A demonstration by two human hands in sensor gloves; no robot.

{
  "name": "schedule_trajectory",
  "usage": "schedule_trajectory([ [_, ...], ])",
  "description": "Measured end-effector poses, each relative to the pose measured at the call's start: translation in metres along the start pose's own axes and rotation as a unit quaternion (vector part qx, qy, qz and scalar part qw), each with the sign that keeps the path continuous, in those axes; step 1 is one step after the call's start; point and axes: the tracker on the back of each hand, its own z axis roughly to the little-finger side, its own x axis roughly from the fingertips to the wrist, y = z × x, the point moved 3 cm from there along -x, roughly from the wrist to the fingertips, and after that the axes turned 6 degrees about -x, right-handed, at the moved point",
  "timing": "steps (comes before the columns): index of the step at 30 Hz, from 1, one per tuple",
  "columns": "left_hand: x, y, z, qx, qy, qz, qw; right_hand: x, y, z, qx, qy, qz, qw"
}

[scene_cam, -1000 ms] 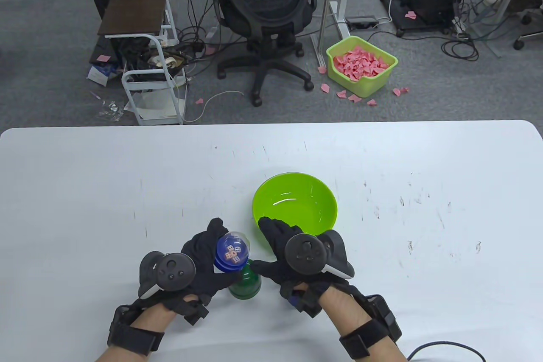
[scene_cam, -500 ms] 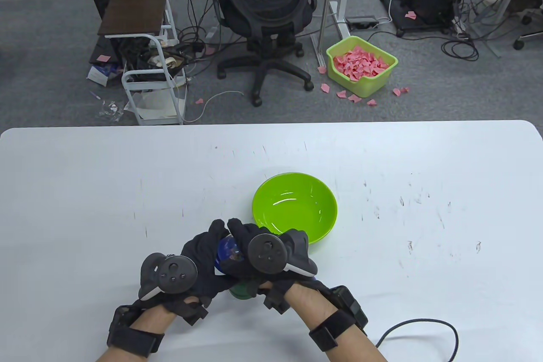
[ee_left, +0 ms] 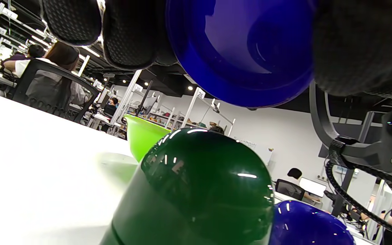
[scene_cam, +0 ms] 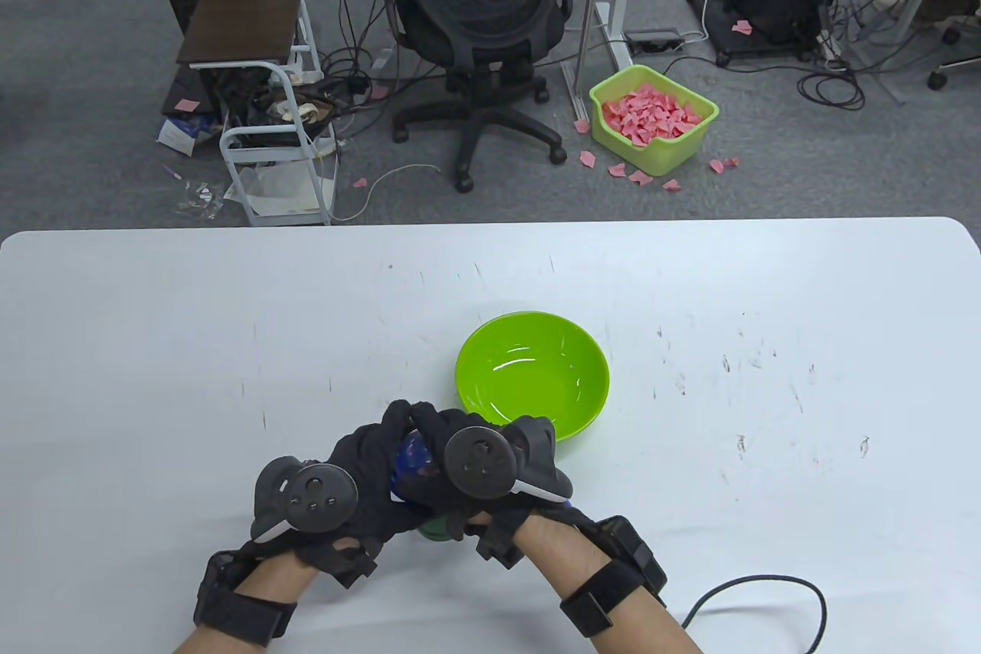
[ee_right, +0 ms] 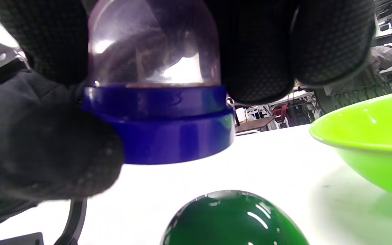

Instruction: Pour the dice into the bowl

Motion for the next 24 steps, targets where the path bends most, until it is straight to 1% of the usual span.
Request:
schedule_trajectory([
  [7, -0.001, 0.0, -0.003, -0.007, -0.009, 0.005, 1.0, 0.002, -0.002, 0.003, -0.021, -0.008, -0.008, 1.0],
  [8, -0.002, -0.001, -0.003, -0.007, -0.013, 0.014, 1.0, 0.002, -0.001, 0.003, -0.029, -0.017, -0.017, 0.999],
  [11, -0.002, -0.001, -0.003, 0.003, -0.017, 0.014, 1.0, 0.003, -0.004, 0.002, -0.025, -0.016, -0.019, 0.999],
  [17, 0.001, 0.001, -0.002, -0.004, -0.015, 0.004, 1.0, 0.008, -0.011, 0.004, -0.036, -0.025, 0.006, 0.999],
  [19, 0.001, 0.0, 0.001, -0.016, -0.012, 0.007, 1.0, 0.012, -0.018, 0.006, -0.036, -0.028, 0.027, 0.999],
  [24, 0.001, 0.0, 0.003, -0.012, -0.007, 0.004, 1.0, 0.021, -0.033, 0.017, -0.044, -0.019, 0.057, 0.997],
])
